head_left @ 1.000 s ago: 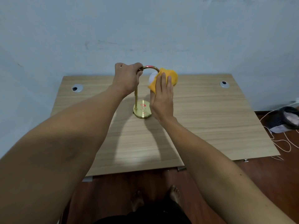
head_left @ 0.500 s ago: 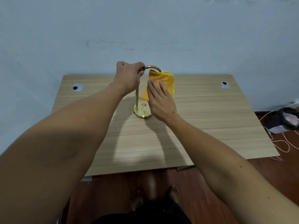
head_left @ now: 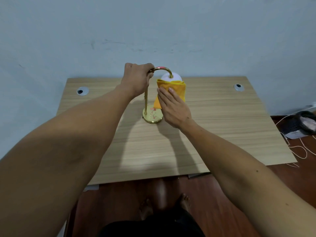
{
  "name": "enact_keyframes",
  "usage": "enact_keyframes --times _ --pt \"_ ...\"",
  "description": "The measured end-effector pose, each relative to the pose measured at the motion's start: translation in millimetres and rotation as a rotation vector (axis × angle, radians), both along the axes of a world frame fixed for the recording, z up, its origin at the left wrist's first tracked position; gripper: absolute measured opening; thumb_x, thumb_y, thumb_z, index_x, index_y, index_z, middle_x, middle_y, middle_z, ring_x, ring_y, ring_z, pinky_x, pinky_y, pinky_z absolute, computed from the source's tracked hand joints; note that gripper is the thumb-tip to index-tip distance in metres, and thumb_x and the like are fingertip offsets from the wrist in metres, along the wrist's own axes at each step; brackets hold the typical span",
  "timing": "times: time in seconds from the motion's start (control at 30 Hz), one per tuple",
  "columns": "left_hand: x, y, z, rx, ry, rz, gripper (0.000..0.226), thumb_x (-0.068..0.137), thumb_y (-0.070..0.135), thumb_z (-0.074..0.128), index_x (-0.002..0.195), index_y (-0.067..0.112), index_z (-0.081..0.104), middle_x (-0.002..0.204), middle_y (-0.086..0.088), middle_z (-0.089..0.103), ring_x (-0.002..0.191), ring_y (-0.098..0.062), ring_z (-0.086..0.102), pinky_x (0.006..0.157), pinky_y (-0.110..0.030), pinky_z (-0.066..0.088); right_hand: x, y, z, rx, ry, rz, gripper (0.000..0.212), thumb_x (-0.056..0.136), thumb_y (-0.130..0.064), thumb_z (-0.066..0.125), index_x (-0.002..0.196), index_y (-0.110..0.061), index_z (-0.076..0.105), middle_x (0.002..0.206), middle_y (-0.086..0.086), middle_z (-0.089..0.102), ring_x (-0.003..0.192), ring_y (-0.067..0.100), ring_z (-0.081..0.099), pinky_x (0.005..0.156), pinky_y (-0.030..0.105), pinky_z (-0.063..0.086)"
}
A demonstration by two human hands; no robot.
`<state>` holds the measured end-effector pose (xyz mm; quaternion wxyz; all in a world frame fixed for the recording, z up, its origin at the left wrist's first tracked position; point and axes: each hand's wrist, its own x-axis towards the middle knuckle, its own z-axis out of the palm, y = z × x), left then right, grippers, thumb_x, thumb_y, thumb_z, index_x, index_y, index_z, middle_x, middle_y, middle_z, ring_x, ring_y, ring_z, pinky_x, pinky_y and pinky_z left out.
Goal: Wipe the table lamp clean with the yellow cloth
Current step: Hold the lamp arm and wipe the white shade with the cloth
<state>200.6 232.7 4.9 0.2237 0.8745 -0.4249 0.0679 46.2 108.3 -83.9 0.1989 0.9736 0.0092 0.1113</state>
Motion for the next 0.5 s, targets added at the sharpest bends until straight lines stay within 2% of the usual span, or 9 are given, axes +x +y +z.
enact_keyframes --times 0.13,0.27,0.33,0.43,0.5 --pt "0.6 0.0 3.0 0.007 0.005 -0.01 0.018 0.101 0.022 0.049 0.107 0.017 0.066 0.086 -0.007 0.073 0.084 -0.037 0.064 0.091 -0.043 0.038 29.2 8.5 16.7 0.001 -0.076 -0.085 0.058 0.097 -0.018 0.035 0.149 0.008 0.039 0.161 0.023 0.035 0.154 0.035 0.025 0.129 0.051 0.014" --pt "0.1 0.0 2.4 0.016 0.015 -0.007 0.018 0.101 0.022 0.049 0.106 0.017 0.066 0.087 -0.006 0.073 0.085 -0.037 0.063 0.091 -0.042 0.038 5.0 0.6 -9.7 -0.025 0.018 -0.011 0.052 0.102 -0.016 0.032 0.148 0.007 0.043 0.161 0.02 0.037 0.155 0.033 0.025 0.129 0.049 0.014" --pt "1.0 0.4 2.0 0.024 0.013 0.0 0.017 0.101 0.022 0.049 0.106 0.018 0.065 0.087 -0.006 0.072 0.085 -0.037 0.063 0.091 -0.042 0.037 -15.6 -10.0 -26.0 -0.003 0.044 0.028 0.049 0.101 -0.014 0.04 0.146 0.005 0.047 0.158 0.018 0.043 0.153 0.03 0.03 0.128 0.047 0.019" --pt "-0.3 0.2 1.8 0.01 0.035 0.005 0.018 0.1 0.021 0.049 0.106 0.017 0.065 0.085 -0.006 0.072 0.084 -0.038 0.062 0.094 -0.043 0.037 -40.1 -25.6 -38.4 0.162 0.017 0.011 0.044 0.098 -0.015 0.052 0.137 0.002 0.056 0.146 0.018 0.056 0.142 0.035 0.046 0.12 0.05 0.035" --pt "-1.9 -0.2 1.6 -0.004 0.042 0.011 0.018 0.1 0.02 0.049 0.106 0.016 0.065 0.085 -0.006 0.072 0.083 -0.037 0.062 0.094 -0.044 0.037 -49.4 -32.2 -37.3 0.545 -0.089 -0.211 0.028 0.096 -0.017 0.054 0.119 -0.006 0.064 0.123 0.018 0.064 0.12 0.04 0.058 0.1 0.051 0.048"
